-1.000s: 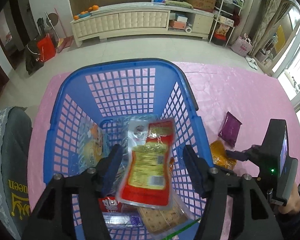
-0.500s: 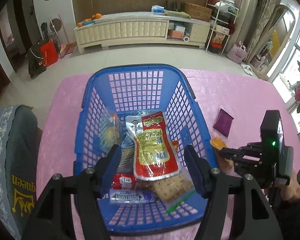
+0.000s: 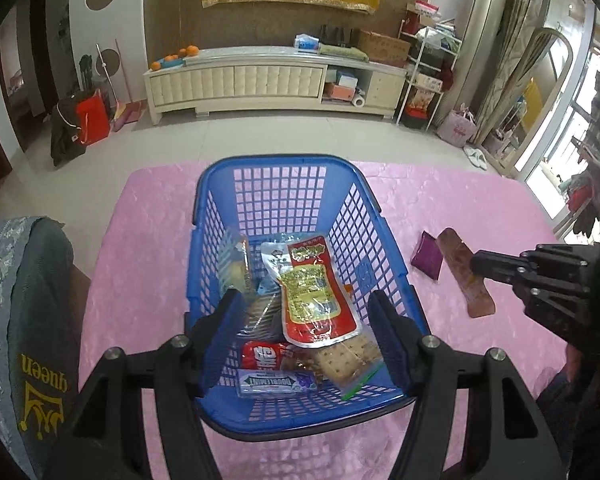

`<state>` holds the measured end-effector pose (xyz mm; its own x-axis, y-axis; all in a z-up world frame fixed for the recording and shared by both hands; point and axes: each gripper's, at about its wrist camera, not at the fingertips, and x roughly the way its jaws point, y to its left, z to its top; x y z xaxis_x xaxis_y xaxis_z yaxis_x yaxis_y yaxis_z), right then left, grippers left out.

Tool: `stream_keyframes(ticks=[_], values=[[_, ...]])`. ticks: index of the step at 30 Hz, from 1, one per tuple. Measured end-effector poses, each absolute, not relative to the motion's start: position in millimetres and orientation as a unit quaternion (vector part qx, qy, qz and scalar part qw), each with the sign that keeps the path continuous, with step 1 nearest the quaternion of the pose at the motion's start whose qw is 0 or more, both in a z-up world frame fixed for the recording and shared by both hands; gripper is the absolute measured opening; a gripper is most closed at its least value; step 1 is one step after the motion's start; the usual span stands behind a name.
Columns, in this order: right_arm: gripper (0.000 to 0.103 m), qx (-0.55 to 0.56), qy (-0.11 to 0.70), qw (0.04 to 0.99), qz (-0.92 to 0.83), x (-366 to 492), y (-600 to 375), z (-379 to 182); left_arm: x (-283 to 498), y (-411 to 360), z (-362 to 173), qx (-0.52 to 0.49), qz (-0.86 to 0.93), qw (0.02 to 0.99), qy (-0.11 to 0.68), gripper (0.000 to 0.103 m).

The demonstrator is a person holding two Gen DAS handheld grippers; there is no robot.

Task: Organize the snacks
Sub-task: 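Drop the pouch into the basket with the left tool while the right tool releases the yellow pack there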

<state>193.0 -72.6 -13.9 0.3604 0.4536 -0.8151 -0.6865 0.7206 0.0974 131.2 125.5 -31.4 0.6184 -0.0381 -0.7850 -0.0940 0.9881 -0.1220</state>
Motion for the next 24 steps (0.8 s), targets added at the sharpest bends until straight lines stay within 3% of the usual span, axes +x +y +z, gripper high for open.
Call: stream_keyframes(ticks=[10,24], values=[[0.003,-0.131,0.418,0.811,0.388,200,-25,21,125,143,-34,-0.082,0.013,0.899,0.429,0.063],[0.003,-0.137,0.461,0.801,0.356,231,15,-26,129,165,-52,-0.08,0.018,0.895,0.439,0.063]])
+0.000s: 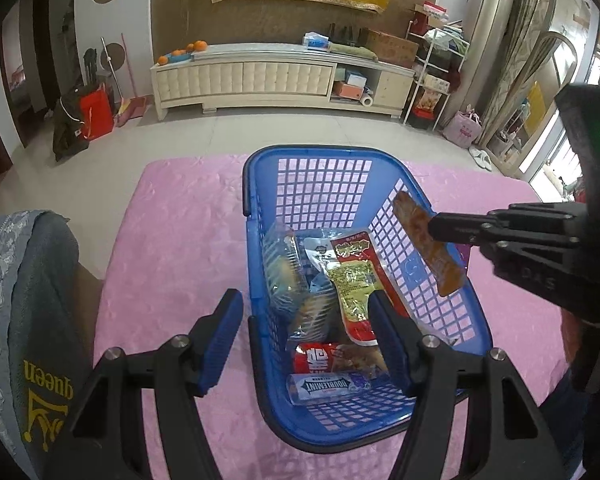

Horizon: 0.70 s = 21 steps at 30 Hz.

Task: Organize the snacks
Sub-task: 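Drop the pouch into the basket with the left tool while the right tool releases the yellow pack there, then grasp the purple wrapper on the bed with the right tool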

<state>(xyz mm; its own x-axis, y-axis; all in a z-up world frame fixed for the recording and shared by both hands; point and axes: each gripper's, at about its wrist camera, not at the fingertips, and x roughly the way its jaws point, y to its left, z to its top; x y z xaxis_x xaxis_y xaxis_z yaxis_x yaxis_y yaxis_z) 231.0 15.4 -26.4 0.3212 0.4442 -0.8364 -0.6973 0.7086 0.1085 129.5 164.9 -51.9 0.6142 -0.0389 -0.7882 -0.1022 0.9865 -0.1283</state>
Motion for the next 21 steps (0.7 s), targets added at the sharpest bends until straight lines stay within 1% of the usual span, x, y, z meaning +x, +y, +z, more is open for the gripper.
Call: stream_keyframes(ticks=[6,8,9,10,11,12,14,17,18,20,21], values=[[0.003,-0.147,0.458,0.815,0.324,238,15,-35,133,163,-54,-0.078,0.02,0.893,0.443,0.063],[0.005,-0.152,0.453,0.821,0.313,239,13,-35,134,163,-54,-0.073,0.025,0.892,0.445,0.067],[0.009,-0.153,0.448,0.824,0.31,239,12,-33,133,161,-52,-0.07,0.028,0.894,0.442,0.069],[0.013,-0.155,0.44,0.83,0.306,238,9,-31,132,159,-52,-0.068,0.027,0.895,0.441,0.069],[0.03,-0.156,0.437,0.832,0.303,239,8,-30,132,157,-51,-0.066,0.025,0.895,0.441,0.069],[0.053,-0.156,0.434,0.834,0.302,239,6,-29,132,156,-50,-0.062,0.025,0.895,0.441,0.069],[0.079,-0.15,0.432,0.836,0.305,239,2,-27,132,154,-47,-0.055,0.028,0.896,0.44,0.071],[0.082,-0.143,0.429,0.84,0.301,239,-8,-22,132,150,-42,-0.055,0.03,0.897,0.437,0.072],[0.084,-0.141,0.429,0.839,0.302,239,-12,-20,133,149,-40,-0.054,0.03,0.897,0.437,0.072],[0.087,-0.139,0.431,0.839,0.302,241,-18,-18,133,144,-36,-0.05,0.028,0.899,0.434,0.076],[0.088,-0.139,0.432,0.839,0.3,242,-23,-16,133,141,-35,-0.048,0.027,0.9,0.432,0.08]])
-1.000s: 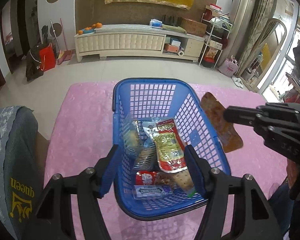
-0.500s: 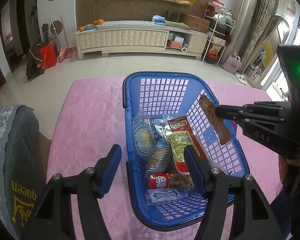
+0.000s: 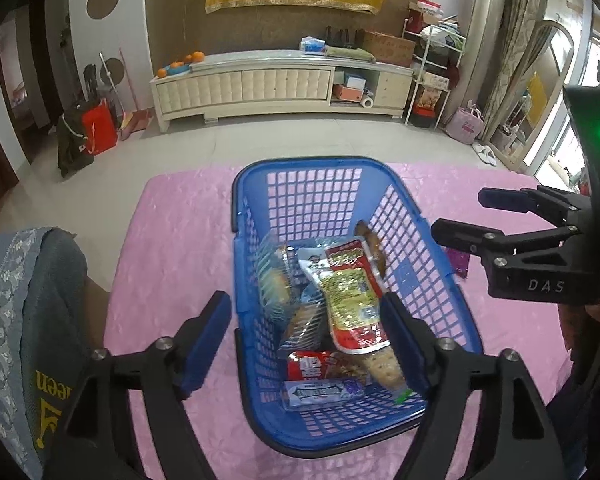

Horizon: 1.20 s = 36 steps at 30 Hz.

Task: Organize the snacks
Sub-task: 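Grasp the purple wrapper on the bed with the right tool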

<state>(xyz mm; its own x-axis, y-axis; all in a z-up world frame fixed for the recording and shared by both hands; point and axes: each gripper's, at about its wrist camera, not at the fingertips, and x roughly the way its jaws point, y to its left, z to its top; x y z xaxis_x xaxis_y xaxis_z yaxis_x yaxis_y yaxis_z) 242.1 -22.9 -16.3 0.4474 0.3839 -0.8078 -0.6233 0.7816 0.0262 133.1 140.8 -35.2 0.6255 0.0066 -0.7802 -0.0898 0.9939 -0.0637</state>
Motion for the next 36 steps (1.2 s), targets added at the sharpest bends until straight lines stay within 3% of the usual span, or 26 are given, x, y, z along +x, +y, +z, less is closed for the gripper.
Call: stream_keyframes(ticks=[5,15,31,36], values=[[0.096,-0.126,0.435,0.846,0.282,253,-52,-9,147,121,-33,-0.024,0.023,0.897,0.441,0.083],[0.101,-0.099,0.469,0.839,0.256,294,-101,-19,190,107,-46,-0.043,0.053,0.871,0.486,0.084],[0.101,-0.13,0.548,0.787,0.252,356,-124,-118,232,118,-84,-0.083,0.09,0.84,0.529,0.084],[0.101,-0.218,0.536,0.763,0.288,353,-113,-144,235,114,-91,-0.093,0.09,0.837,0.532,0.084]])
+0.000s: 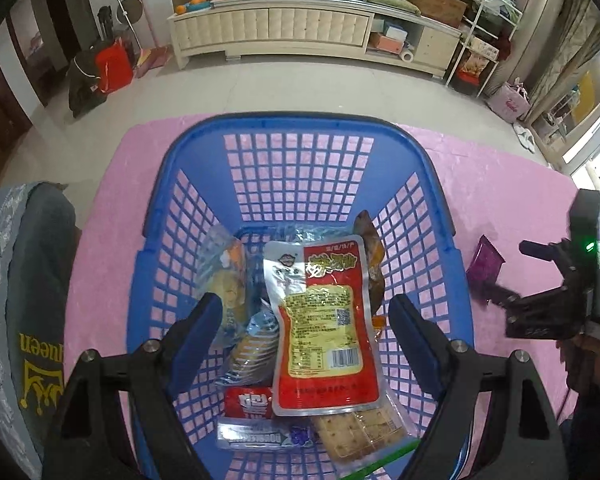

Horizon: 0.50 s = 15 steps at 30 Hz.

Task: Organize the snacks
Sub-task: 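Grasp the purple wrapper on the bed with the right tool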

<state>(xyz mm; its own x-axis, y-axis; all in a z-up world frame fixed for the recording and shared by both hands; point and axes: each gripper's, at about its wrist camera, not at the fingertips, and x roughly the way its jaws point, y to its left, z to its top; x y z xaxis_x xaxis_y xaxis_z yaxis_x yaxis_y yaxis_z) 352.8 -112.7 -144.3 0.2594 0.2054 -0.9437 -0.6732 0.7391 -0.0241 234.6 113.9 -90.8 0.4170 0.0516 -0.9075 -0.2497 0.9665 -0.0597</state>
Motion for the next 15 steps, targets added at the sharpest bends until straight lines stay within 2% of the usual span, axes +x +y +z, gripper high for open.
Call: stream_keyframes(ticks=[15], values=[[0.1,-0.251,0.544,0.718,0.355,367,-119,-182,235,109,-108,-0.079,0.098,0.828,0.547,0.084]])
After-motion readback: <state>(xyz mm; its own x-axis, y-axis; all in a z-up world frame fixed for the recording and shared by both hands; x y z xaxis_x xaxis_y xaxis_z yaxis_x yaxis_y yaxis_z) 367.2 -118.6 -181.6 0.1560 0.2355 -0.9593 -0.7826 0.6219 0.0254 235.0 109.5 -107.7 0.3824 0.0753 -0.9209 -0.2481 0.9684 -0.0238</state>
